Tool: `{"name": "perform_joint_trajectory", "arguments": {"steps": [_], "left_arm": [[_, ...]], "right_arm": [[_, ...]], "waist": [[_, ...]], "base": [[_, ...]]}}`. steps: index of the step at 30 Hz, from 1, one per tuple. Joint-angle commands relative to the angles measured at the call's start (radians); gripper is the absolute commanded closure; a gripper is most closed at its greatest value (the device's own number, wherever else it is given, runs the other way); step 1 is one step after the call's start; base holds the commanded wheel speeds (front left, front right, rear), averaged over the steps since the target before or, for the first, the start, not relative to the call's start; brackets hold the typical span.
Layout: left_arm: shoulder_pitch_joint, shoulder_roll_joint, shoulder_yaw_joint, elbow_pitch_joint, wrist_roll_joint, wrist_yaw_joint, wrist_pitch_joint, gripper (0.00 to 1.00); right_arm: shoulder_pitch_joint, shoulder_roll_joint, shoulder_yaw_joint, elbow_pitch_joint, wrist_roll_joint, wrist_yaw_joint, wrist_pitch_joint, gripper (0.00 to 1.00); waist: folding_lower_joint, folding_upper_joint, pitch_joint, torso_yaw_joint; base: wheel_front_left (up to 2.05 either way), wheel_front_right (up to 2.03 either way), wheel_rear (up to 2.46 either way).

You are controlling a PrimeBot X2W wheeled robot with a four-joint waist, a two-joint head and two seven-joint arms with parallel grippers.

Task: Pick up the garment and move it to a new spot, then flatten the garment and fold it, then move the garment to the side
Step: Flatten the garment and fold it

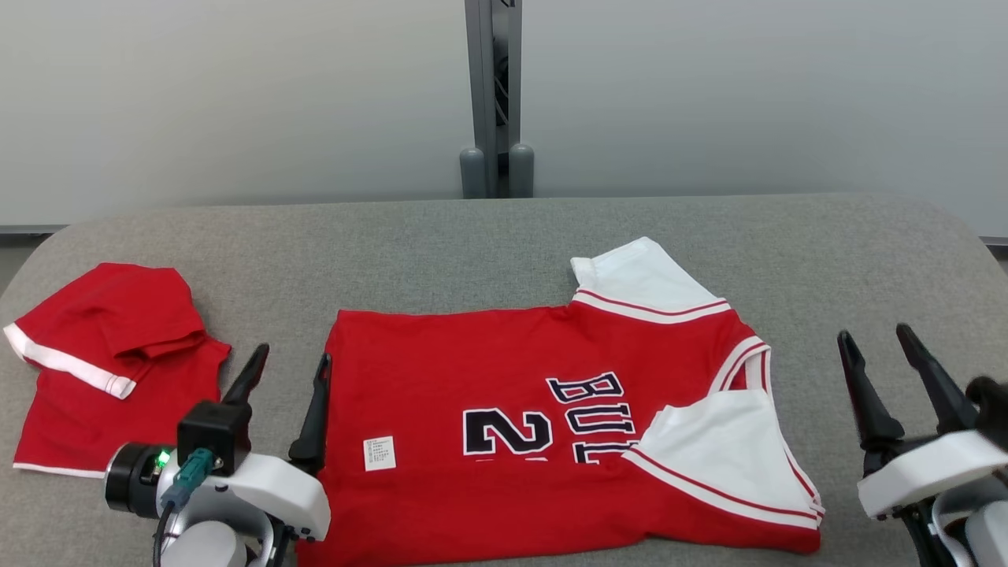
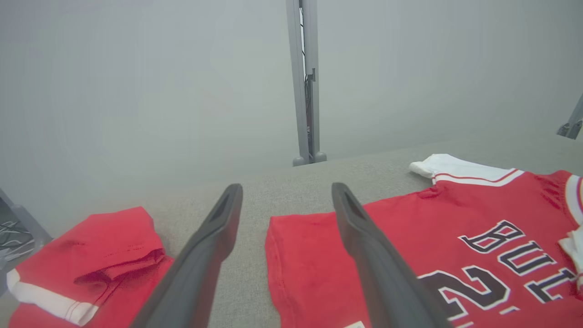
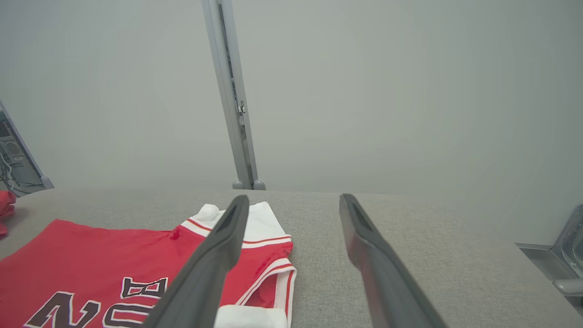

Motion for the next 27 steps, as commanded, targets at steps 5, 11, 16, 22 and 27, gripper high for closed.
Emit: {"name": "perform_joint_trajectory", "arguments": {"steps": [5,11,16,22,27], "left_arm": [[0.194,-0.111,0.222,-0.118,0.184,-0.016,-0.003,0.0],[0.353,-0.267,0.431,-0.085,0.328,-0.13,-0.004,0.0],[0.379,-0.332,0.515,-0.013,0.388,-0.199,-0.004,0.0],[0.365,-0.362,0.57,0.094,0.434,-0.231,-0.004,0.0],[0.344,-0.377,0.568,0.217,0.436,-0.266,-0.004,0.0]], "right_arm": [[0.174,0.143,-0.169,-0.106,-0.172,0.0,-0.001,0.0],[0.264,0.247,-0.236,-0.11,-0.238,0.0,-0.001,0.0],[0.276,0.275,-0.247,-0.067,-0.216,0.0,-0.001,0.0],[0.269,0.283,-0.224,0.031,-0.138,0.0,-0.001,0.0],[0.247,0.276,-0.185,0.131,-0.043,0.0,-0.001,0.0]], "waist": [[0.0,-0.0001,0.0,0.003],[0.0,-0.0001,0.005,0.002],[0.0,-0.0001,0.007,0.002],[0.0,-0.0001,0.013,0.005],[0.0,-0.0001,0.024,0.009]], "base": [[0.0,0.0,0.0],[0.0,0.0,0.0],[0.0,0.0,0.0],[0.0,0.0,0.0],[0.0,0.0,0.0]]}}
